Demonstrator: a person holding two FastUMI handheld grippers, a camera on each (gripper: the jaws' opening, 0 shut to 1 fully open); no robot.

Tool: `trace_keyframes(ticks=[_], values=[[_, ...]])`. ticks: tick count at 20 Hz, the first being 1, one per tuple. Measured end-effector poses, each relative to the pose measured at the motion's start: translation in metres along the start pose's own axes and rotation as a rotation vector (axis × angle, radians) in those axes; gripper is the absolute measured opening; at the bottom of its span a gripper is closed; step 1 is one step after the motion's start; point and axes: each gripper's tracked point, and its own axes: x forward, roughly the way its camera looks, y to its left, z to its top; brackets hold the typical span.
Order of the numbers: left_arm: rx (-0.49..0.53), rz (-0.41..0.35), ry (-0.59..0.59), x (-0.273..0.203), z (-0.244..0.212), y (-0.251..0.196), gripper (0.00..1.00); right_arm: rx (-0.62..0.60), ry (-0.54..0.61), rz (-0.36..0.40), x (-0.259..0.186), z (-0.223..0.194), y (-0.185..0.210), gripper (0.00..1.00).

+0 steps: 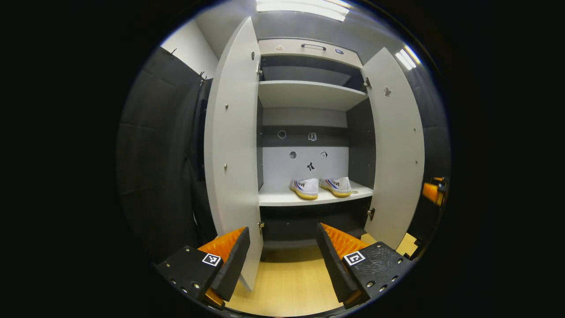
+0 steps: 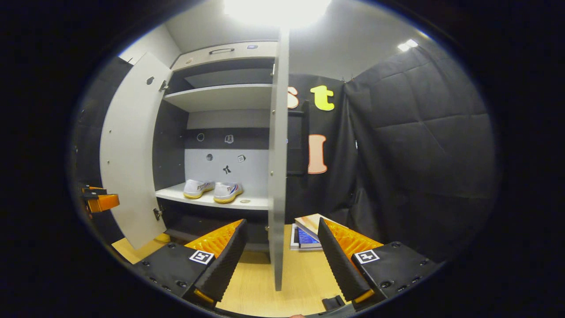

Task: Grab one shoe with the right hand and put it into the shoe cabinet, grab the other shoe with the left hand and put it into the shoe cabinet; then close the right door with the right hand and the left door with the left hand.

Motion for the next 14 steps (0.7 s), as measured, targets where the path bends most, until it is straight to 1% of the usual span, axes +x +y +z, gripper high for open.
trace_keyframes(ticks=[2, 3, 7, 11, 14], values=[[-0.001, -0.008, 0.001, -0.002, 0.0, -0.002, 0.81, 0.005, -0.02, -0.047, 0.006, 0.011, -0.018, 0.96], [0.004, -0.011, -0.001, -0.004, 0.001, -0.001, 0.81, 0.002, -0.033, -0.067, 0.008, 0.017, -0.026, 0.99], [0.028, -0.009, -0.008, -0.009, 0.006, 0.0, 0.82, -0.012, -0.079, -0.174, 0.02, 0.043, -0.061, 0.99], [0.027, -0.013, -0.013, -0.013, 0.007, 0.002, 0.81, -0.013, -0.117, -0.244, 0.032, 0.067, -0.08, 0.99], [0.021, -0.011, -0.015, -0.015, 0.009, 0.005, 0.81, -0.018, -0.114, -0.282, 0.041, 0.075, -0.087, 0.99]])
